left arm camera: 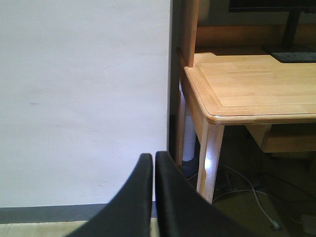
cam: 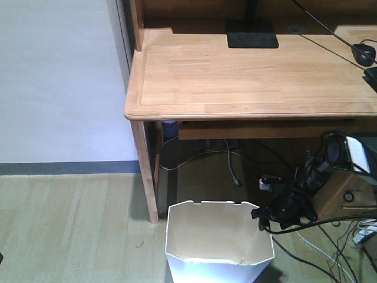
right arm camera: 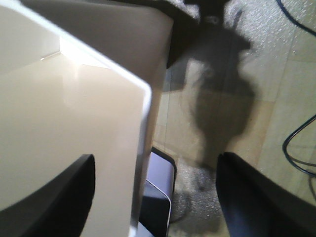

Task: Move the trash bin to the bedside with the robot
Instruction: 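Close the right gripper on the bin rim and lift the bin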

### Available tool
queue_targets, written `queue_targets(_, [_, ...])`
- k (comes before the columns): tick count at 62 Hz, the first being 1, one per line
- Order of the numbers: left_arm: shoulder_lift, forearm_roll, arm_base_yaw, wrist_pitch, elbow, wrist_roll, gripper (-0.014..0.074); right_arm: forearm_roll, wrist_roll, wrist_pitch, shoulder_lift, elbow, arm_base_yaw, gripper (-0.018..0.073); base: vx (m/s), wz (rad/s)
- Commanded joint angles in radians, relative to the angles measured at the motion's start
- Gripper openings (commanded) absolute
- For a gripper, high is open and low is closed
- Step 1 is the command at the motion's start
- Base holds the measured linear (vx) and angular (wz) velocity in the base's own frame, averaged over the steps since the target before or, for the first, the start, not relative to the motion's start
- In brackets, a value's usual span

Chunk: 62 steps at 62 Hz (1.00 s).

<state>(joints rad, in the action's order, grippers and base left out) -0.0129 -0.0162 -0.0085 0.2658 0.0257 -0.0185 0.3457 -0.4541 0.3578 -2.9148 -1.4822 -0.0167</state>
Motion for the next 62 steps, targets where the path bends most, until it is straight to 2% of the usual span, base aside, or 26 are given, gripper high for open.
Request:
queue_targets(1, [-0.012,-0.002,-0.006,-0.069,0.019,-0.004,-0.0006,0.019,-0.005,0.041,0.015,-0.051,-0.001,0.0503,0.0,0.0])
queue_targets(12, [-0.012,-0.002,-0.006,-0.069,0.019,-0.004,-0.0006,0.019,-0.006,0.104,-0.037,-0.13,-0.002,0.0474,0.0,0.0])
queue_targets(19, [-0.012,-0.002,-0.006,-0.069,0.019,-0.004,-0.0006,0.019,-0.006,0.145,-0.057,-0.165,-0.003,0.04,0.0,0.0])
queue_targets(25, [-0.012,-0.002,-0.006,-0.069,0.019,-0.004,-0.0006,0.029,-0.005,0.172,-0.069,-0.184,-0.003,0.0258,0.0,0.0])
queue_targets(34, [-0.012,-0.002,-0.006,-0.069,0.019,-0.004,-0.0006,0.03,-0.005,0.177,-0.07,-0.185,-0.003,-0.0008,0.0,0.0])
queue_targets(52, [-0.012,-0.002,-0.006,-0.069,0.019,-0.004,-0.0006,0.059,-0.015,0.175,-0.049,-0.184,-0.036,-0.0009,0.0,0.0])
queue_targets(57, [-0.012,-0.002,-0.006,-0.069,0.019,-0.004,-0.0006,0.101,-0.042,0.175,-0.03,-0.176,-0.057,-0.0009,0.0,0.0])
queue_targets(62, [-0.012,-0.002,-0.006,-0.069,0.019,-0.004,-0.0006,0.19,-0.137,0.151,-0.001,-0.136,-0.074,-0.0009,0.0,0.0])
